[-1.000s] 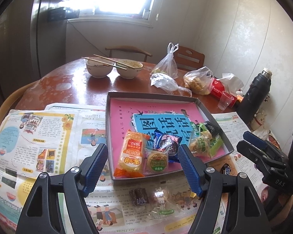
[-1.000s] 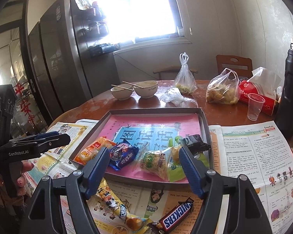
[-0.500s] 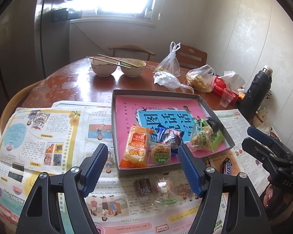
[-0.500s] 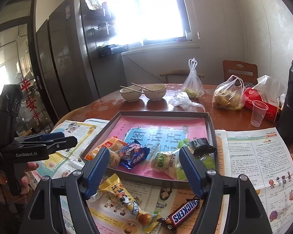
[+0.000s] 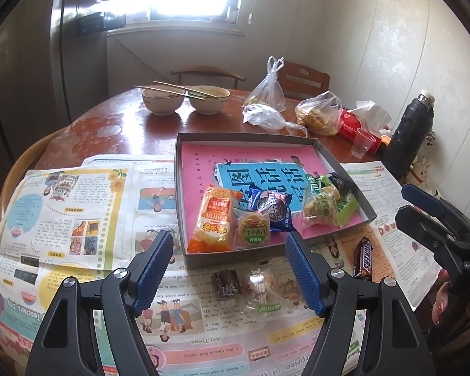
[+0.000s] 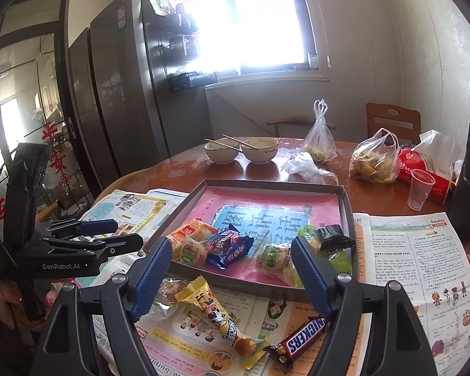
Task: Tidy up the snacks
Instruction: 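Raise both open tools away from the tray, then grasp the dark wrapped chocolate cake with the left tool while the right tool grasps the yellow snack bag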
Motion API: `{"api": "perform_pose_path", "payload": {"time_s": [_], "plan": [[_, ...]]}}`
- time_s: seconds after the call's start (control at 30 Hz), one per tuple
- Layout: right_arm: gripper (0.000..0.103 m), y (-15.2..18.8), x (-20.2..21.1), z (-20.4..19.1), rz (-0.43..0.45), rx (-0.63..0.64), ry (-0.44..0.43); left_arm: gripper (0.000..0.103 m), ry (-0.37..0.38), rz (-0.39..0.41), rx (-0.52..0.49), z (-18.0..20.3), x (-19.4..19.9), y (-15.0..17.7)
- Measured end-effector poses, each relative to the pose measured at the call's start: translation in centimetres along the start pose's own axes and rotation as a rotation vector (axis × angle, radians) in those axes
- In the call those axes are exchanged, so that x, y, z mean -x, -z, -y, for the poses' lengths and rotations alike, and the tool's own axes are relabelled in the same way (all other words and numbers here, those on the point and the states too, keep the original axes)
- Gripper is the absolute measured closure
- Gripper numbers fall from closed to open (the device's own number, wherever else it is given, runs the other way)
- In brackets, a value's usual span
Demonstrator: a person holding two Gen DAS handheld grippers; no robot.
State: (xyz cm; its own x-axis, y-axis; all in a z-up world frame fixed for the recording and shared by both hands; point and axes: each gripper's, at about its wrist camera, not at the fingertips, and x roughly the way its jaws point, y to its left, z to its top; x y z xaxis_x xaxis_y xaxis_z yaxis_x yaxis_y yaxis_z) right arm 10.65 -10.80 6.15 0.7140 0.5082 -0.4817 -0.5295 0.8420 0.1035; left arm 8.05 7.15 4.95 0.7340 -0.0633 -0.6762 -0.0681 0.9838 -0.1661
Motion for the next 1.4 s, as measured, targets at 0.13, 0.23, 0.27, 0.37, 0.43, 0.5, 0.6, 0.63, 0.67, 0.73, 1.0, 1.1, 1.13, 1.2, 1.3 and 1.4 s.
{"api": "perform_pose_path", "payload": {"time_s": [0.13, 0.23, 0.27, 0.37, 0.43, 0.5, 0.6, 0.63, 0.67, 0.73, 1.0, 1.1, 1.13, 1.2, 1.3, 1.4], "plan": [[0.025, 0.1, 0.2, -0.3, -0.002, 0.009, -0.004, 0.027, -0.011, -0.001, 0.016, -0.7, 0.2, 0.1], [0.025, 0.1, 0.3, -0.4, -0.006, 0.012, -0.012, 0.027, -0.016, -0.004, 0.025, -1.2, 0.3, 0.2], [0.025, 0.1, 0.3, -0.5, -0.007, 0.015, -0.015, 0.027, -0.018, -0.007, 0.027, -1.3, 0.3, 0.3], [0.024, 0.2, 0.3, -0.6, -0.012, 0.023, -0.014, 0.027, -0.023, -0.017, 0.029, -1.5, 0.2, 0.5], [0.024, 0.3, 0.3, -0.7, -0.015, 0.027, -0.012, 0.027, -0.027, -0.025, 0.031, -1.6, 0.0, 0.6], [0.024, 0.4, 0.3, -0.7, -0.022, 0.03, -0.009, 0.027, -0.032, -0.032, 0.031, -1.8, -0.1, 0.8], [0.023, 0.6, 0.2, -0.7, -0.032, 0.037, -0.006, 0.027, -0.032, -0.042, 0.033, -2.0, -0.2, 1.0], [0.023, 0.6, 0.3, -0.8, -0.035, 0.04, -0.007, 0.027, -0.033, -0.045, 0.034, -2.0, -0.2, 1.1], [0.023, 0.7, 0.2, -0.8, -0.037, 0.045, -0.007, 0.027, -0.034, -0.049, 0.036, -2.1, -0.3, 1.1], [0.023, 0.9, 0.2, -0.8, -0.046, 0.054, -0.003, 0.027, -0.035, -0.052, 0.038, -2.1, -0.3, 1.2], [0.023, 2.2, 0.1, -0.7, -0.082, 0.078, 0.011, 0.027, -0.033, -0.065, 0.048, -2.4, -0.5, 1.5], [0.023, 2.4, 0.1, -0.6, -0.087, 0.074, 0.009, 0.027, -0.028, -0.076, 0.046, -2.2, -0.7, 1.6], [0.023, 2.5, 0.2, -0.6, -0.088, 0.075, 0.007, 0.027, -0.027, -0.078, 0.044, -2.1, -0.7, 1.7], [0.023, 2.8, 0.2, -0.6, -0.095, 0.082, 0.005, 0.027, -0.026, -0.087, 0.036, -1.9, -0.9, 1.8], [0.023, 3.2, 0.0, -0.7, -0.109, 0.09, 0.002, 0.027, -0.025, -0.093, 0.027, -1.8, -1.0, 2.0], [0.023, 3.7, -0.4, -0.7, -0.125, 0.094, -0.001, 0.027, -0.027, -0.105, 0.025, -1.7, -1.3, 2.2]]}}
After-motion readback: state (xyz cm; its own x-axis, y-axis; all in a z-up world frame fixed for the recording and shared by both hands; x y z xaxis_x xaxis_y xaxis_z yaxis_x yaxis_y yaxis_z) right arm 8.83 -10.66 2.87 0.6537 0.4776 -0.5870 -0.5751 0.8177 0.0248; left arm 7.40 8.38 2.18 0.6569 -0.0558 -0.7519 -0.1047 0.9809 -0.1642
